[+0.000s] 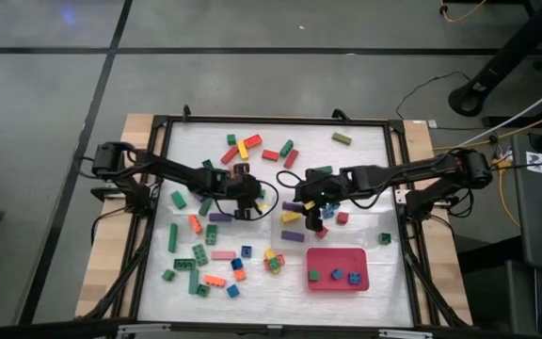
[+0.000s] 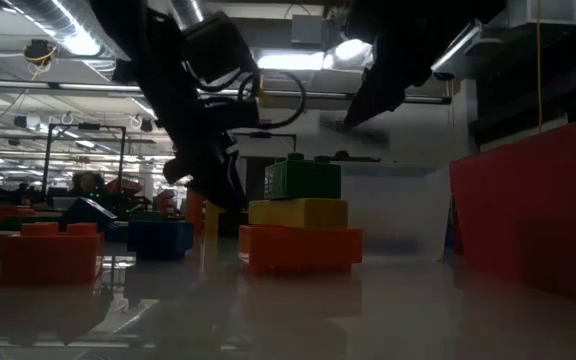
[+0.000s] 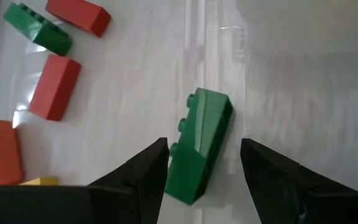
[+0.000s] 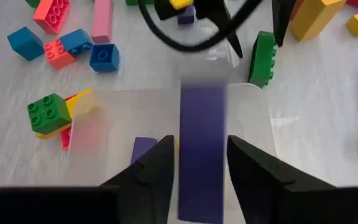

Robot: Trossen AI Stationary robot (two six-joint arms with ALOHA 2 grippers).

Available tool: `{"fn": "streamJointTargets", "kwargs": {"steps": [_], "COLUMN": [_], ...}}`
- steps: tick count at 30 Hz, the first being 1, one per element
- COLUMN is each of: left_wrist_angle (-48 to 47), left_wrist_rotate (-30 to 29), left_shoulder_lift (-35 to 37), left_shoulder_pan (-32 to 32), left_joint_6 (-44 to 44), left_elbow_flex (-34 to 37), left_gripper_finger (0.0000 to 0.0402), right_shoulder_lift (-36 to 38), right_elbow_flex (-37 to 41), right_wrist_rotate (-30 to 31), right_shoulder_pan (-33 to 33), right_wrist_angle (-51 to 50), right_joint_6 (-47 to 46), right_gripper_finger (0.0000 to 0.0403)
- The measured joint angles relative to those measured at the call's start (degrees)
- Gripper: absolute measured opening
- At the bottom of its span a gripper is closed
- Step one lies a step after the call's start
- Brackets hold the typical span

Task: Sort blocks by size
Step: Put the purple rectangular block into the transparent bin, then put the green rectangular game piece into the transparent bin

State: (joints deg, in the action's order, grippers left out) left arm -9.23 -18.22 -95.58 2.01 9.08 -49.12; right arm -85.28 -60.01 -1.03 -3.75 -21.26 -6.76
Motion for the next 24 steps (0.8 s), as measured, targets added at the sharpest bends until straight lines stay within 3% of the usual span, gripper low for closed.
{"fn": "streamJointTargets", "kwargs": {"steps": [8, 18, 24], "left_wrist_angle": [2.4, 2.5, 2.4], "left_wrist_rotate": [0.0, 8.0, 8.1], "left_shoulder_lift": [-1.5, -3.1, -3.2], "left_shoulder_pan": [1.6, 4.8, 4.8], "left_joint_6": [0.1, -2.8, -2.9], "left_elbow_flex": [0.0, 0.0, 0.0], "left_gripper_finger": [0.0189, 0.0185, 0.0120], "right_shoulder_lift": [-2.1, -0.5, 4.5], "right_elbow_flex": [0.0, 0.0, 0.0], "right_wrist_rotate": [0.0, -0.1, -1.0], "right_shoulder_pan": [0.0, 0.0, 0.0], "right_wrist_angle": [1.6, -3.8, -16.8], "right_joint_6": [0.0, 0.6, 2.8], "right_gripper_finger": [0.0224, 0.0234, 0.0234]}}
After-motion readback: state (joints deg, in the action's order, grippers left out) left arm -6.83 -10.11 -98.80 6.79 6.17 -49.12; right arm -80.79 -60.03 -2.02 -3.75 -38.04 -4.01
